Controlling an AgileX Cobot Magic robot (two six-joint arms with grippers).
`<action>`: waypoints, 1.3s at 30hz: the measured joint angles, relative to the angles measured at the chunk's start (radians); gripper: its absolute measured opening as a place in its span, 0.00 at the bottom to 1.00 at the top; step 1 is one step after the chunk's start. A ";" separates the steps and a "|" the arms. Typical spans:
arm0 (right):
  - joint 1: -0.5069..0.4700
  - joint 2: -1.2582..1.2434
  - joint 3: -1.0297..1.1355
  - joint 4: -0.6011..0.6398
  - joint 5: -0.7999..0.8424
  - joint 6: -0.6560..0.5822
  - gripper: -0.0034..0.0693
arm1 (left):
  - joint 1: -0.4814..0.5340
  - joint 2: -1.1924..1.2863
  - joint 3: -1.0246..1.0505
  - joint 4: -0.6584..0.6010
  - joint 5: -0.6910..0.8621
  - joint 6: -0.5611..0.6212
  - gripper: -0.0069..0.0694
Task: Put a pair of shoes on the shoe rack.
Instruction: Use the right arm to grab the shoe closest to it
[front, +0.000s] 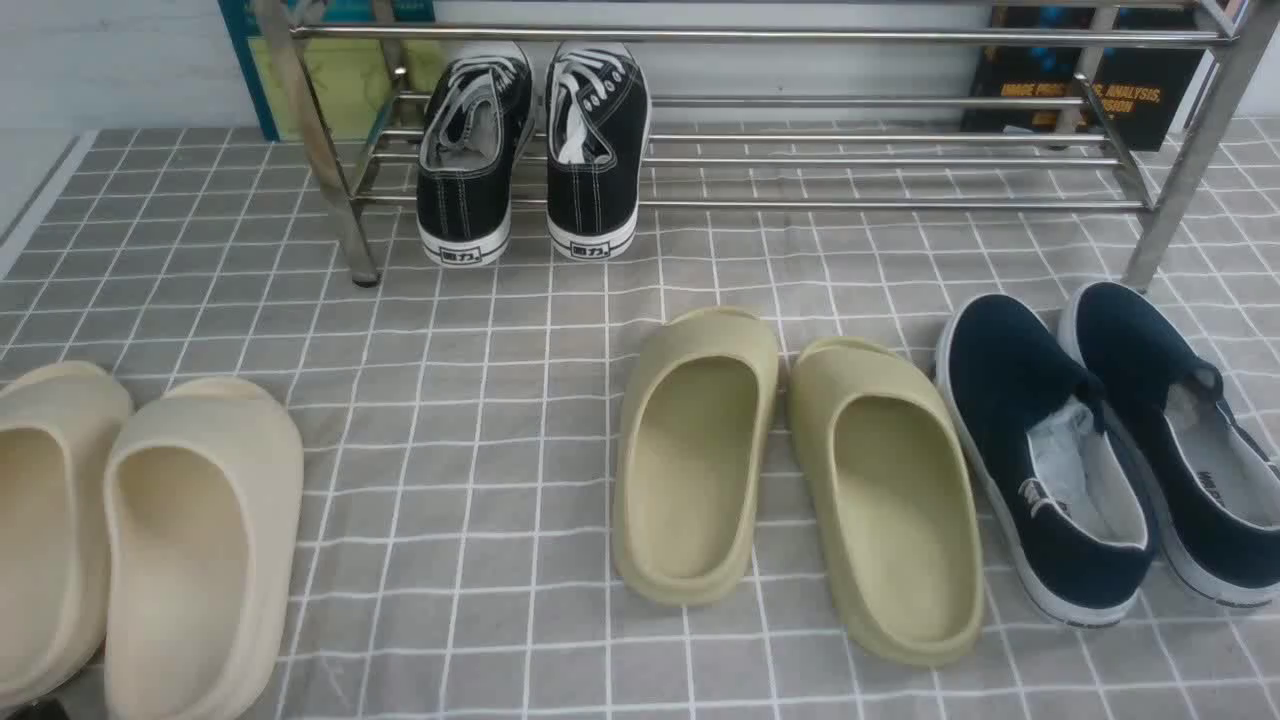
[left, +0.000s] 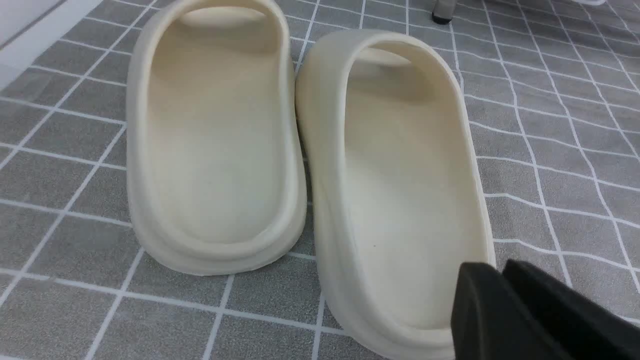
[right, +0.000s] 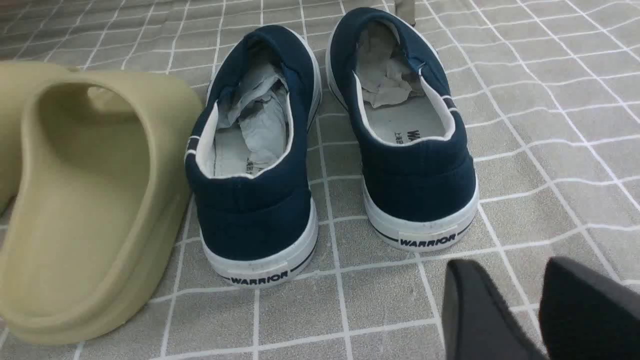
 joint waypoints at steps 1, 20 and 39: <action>0.000 0.000 0.000 0.000 0.000 0.000 0.38 | 0.000 0.000 0.000 0.000 0.000 0.000 0.18; 0.000 0.000 0.000 0.000 0.000 0.000 0.38 | 0.000 0.000 0.000 0.000 0.000 0.000 0.18; 0.000 0.000 0.000 0.000 0.000 0.000 0.38 | 0.000 0.000 0.000 0.000 0.000 0.000 0.21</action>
